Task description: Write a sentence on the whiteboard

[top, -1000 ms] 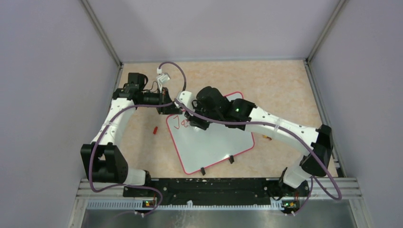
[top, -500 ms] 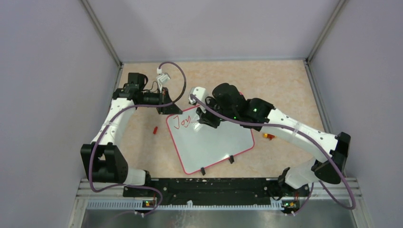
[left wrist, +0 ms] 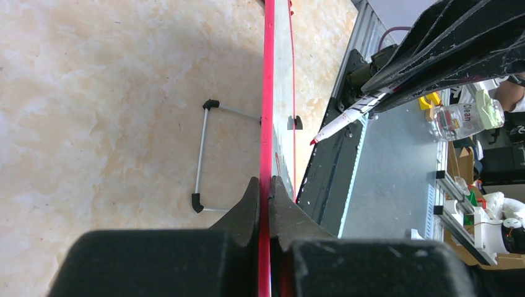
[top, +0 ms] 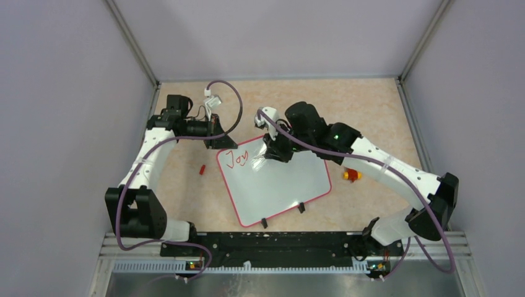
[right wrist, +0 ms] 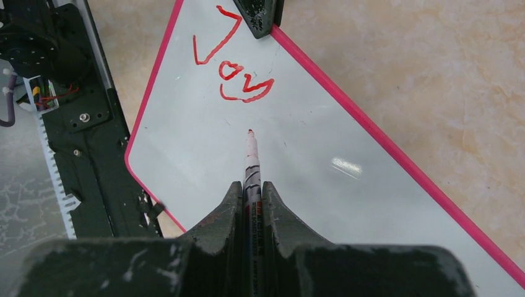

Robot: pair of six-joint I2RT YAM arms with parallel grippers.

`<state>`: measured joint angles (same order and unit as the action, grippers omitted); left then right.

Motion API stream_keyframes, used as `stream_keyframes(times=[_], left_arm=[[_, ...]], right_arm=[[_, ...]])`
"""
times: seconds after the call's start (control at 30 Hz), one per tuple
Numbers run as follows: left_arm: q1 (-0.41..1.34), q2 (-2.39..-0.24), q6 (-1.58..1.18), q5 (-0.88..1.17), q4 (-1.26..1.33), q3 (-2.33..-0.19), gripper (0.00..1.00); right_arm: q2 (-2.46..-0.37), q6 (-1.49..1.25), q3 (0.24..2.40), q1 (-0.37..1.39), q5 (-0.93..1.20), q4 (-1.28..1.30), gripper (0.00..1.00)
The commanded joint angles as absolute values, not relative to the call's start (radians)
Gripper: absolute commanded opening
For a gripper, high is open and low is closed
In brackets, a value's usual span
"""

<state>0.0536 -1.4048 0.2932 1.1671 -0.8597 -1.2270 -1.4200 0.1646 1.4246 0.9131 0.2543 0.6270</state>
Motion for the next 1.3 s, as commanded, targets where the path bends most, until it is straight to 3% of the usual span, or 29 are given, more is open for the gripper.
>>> stream_keyframes(times=[0.0, 1.27], left_arm=[[0.07, -1.391, 0.302, 1.148, -0.885, -1.225, 0.0], [0.07, -1.393, 0.302, 1.145, -0.883, -1.22, 0.0]], right_arm=[[-1.387, 0.148, 1.442, 0.909, 0.272, 0.578, 0.0], [-1.434, 0.174, 1.453, 0.897, 0.085, 0.545, 0.0]])
